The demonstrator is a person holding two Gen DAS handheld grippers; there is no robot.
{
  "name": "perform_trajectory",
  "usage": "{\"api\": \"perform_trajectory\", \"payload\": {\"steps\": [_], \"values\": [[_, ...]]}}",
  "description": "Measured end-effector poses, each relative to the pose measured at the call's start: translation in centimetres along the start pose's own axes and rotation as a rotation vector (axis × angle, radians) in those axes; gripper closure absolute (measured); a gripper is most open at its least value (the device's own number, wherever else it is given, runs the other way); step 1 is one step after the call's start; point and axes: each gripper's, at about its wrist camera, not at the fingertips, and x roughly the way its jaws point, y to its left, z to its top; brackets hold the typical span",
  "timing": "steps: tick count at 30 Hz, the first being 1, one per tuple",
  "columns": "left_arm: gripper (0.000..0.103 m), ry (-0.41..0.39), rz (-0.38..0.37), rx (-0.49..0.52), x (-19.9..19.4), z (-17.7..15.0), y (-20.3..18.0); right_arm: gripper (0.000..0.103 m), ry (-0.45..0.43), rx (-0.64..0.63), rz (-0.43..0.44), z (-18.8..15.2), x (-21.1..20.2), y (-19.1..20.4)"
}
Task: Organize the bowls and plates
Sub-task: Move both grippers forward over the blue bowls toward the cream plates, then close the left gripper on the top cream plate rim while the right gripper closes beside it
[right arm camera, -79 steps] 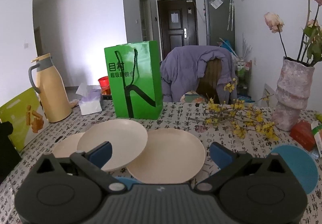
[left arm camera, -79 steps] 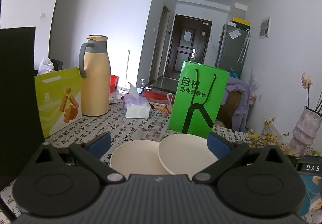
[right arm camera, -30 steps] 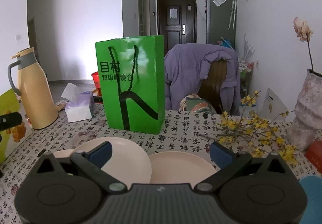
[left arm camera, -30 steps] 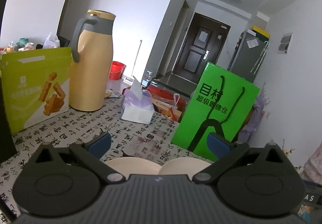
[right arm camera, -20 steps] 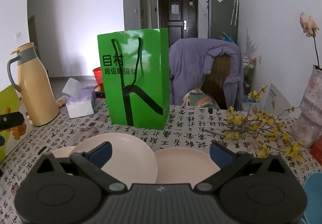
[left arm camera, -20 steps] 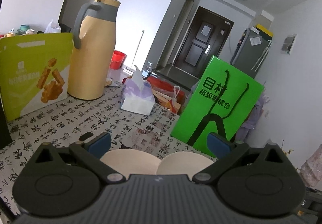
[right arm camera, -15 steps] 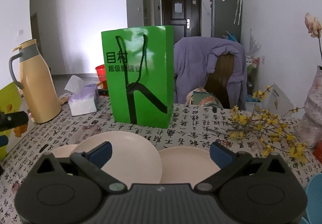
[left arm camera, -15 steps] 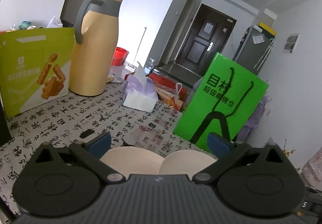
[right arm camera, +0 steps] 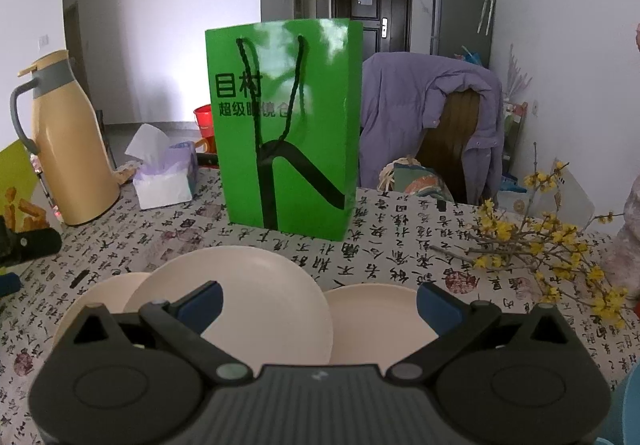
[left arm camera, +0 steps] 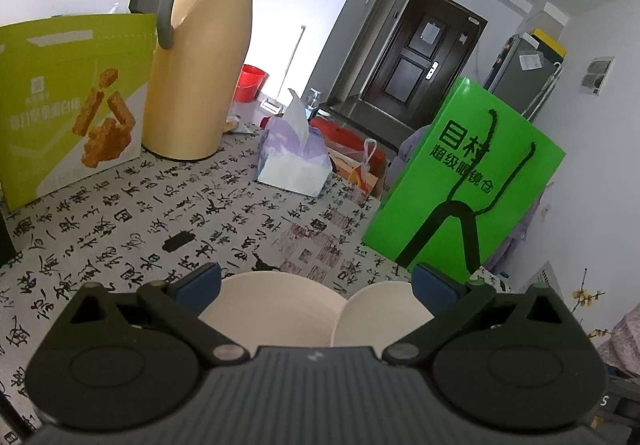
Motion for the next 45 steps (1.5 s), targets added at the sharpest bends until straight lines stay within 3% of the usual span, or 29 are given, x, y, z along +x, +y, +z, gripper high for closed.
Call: {"api": "perform_trajectory", "payload": {"steps": [12, 23, 29, 38, 41, 45], "values": [[0.0, 0.064, 0.016, 0.028, 2.4, -0.7, -0.2, 0.0, 0.066, 0.001, 0.024, 0.2, 2.8, -0.1], [0.0, 0.116, 0.066, 0.124, 5.3, -3.2, -1.7, 0.001, 0.158, 0.073, 0.053, -0.4, 5.4, -2.5], [0.0, 0.185, 0.068, 0.114, 7.1, -4.1, -1.4, 0.011, 0.21, 0.069, 0.071, -0.4, 6.9, -2.6], [0.003, 0.198, 0.055, 0.124, 8.0, -4.8, -1.5, 0.024, 0.26, 0.059, 0.061, -0.8, 9.0, -2.6], [0.008, 0.189, 0.069, 0.143, 8.0, -5.0, -1.8, 0.034, 0.268, 0.056, 0.064, -0.9, 9.4, -2.5], [0.012, 0.199, 0.053, 0.134, 8.1, -5.1, -1.8, 0.036, 0.268, 0.053, 0.076, -1.0, 9.4, -2.5]]}}
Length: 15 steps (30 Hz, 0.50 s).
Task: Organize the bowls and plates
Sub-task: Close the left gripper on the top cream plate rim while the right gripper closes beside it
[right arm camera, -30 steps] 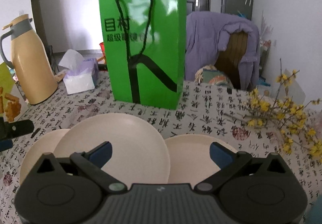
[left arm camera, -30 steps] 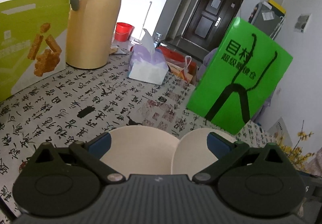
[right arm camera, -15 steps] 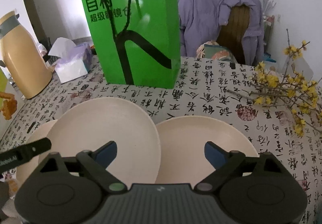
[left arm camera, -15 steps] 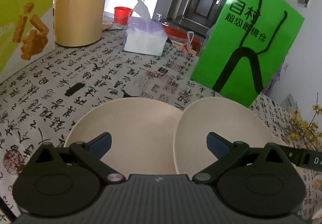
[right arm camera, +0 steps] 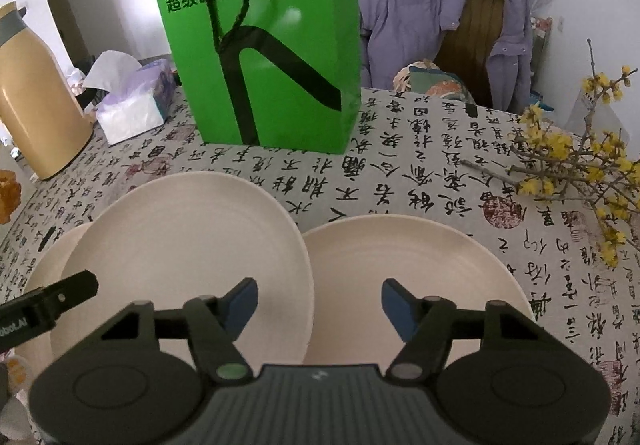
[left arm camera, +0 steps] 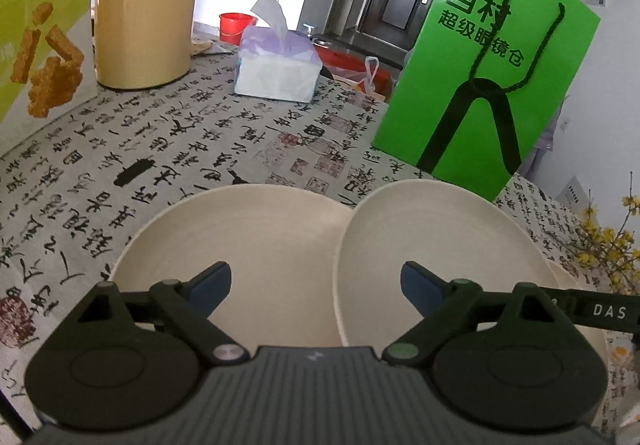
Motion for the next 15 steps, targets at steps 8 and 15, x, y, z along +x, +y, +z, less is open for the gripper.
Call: {"api": "perform_trajectory", "payload": {"steps": [8, 15], "values": [[0.027, 0.011, -0.018, 0.013, 0.29, -0.24, -0.3, 0.047, 0.016, -0.016, -0.003, -0.07, 0.16, 0.13], [0.029, 0.003, -0.023, 0.031, 0.2, -0.39, -0.76, 0.056, 0.015, 0.01, 0.016, 0.02, 0.27, 0.01]]}}
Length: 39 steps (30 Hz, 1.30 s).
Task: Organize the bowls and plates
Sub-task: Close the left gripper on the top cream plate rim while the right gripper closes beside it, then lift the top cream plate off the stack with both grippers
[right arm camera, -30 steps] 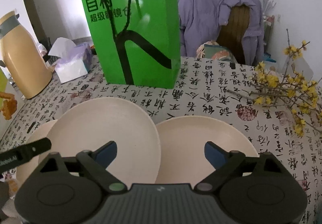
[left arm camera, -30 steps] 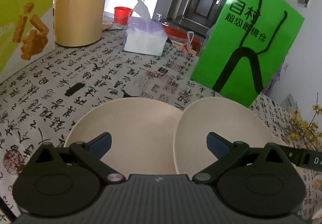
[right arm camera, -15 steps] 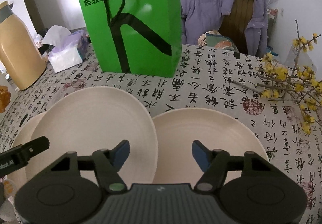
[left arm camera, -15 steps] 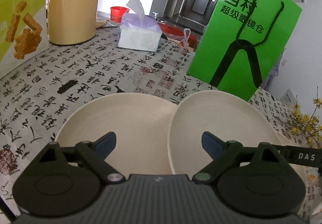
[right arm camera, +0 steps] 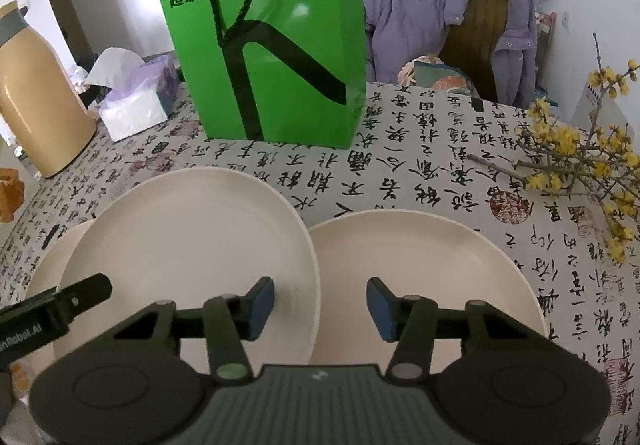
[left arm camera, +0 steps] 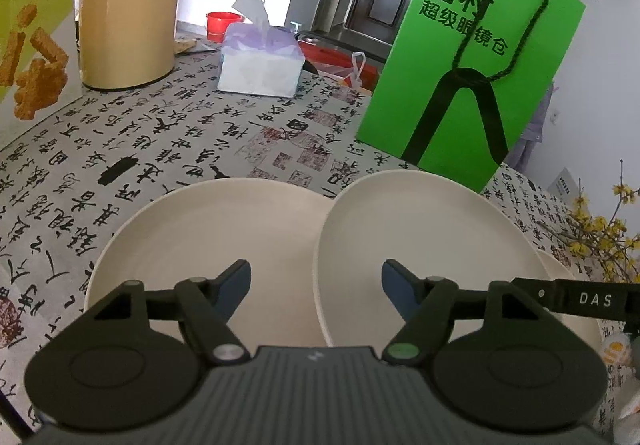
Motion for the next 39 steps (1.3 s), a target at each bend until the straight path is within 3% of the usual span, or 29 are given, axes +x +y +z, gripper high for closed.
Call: {"api": "perform_trajectory", "payload": {"steps": [3, 5, 11, 17, 39], "values": [[0.039, 0.001, -0.012, 0.006, 0.07, -0.07, -0.12, 0.059, -0.003, 0.004, 0.008, 0.0, 0.04, 0.04], [0.056, 0.001, -0.025, 0.011, 0.17, -0.13, -0.16, 0.061, -0.011, -0.007, 0.005, -0.05, 0.02, 0.2], [0.077, -0.013, -0.053, 0.026, 0.04, -0.25, -0.38, 0.072, -0.018, -0.027, 0.007, 0.02, -0.02, 0.59], [0.077, -0.007, -0.063, 0.012, 0.16, -0.11, -0.18, 0.081, -0.022, -0.022, 0.017, 0.07, -0.02, 0.79], [0.078, -0.015, -0.06, 0.036, 0.17, -0.18, -0.39, 0.085, -0.041, -0.035, 0.002, -0.1, -0.16, 0.87]]}}
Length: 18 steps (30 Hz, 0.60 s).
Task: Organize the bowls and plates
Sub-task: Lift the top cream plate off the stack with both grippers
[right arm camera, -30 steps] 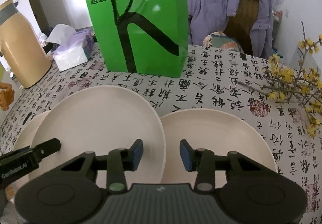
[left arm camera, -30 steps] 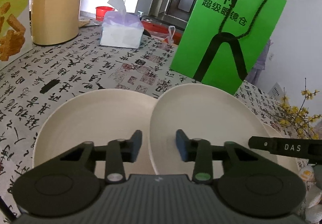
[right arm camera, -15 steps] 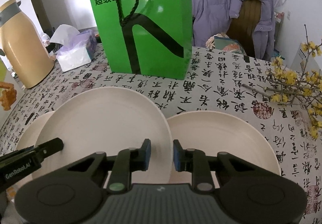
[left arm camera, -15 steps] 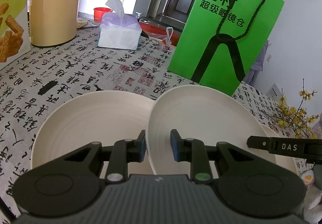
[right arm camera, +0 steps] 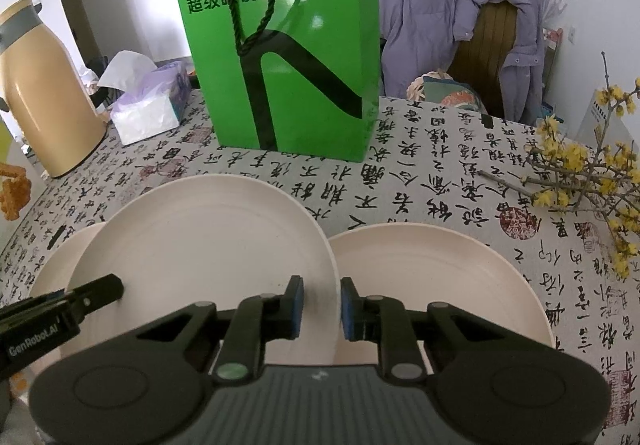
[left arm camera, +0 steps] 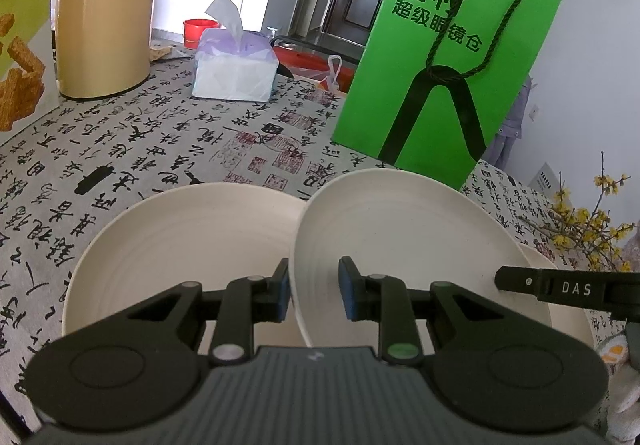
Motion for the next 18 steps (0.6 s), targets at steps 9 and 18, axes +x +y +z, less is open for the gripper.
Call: {"api": "perform_trajectory", "payload": {"steps": [9, 18], "values": [[0.078, 0.0, 0.0, 0.004, 0.01, 0.02, -0.03, 0.085, -0.005, -0.013, 0.003, -0.02, -0.03, 0.04], [0.078, -0.001, 0.0, 0.004, -0.01, 0.0, -0.04, 0.085, -0.014, -0.014, 0.004, -0.1, -0.07, 0.09]]}}
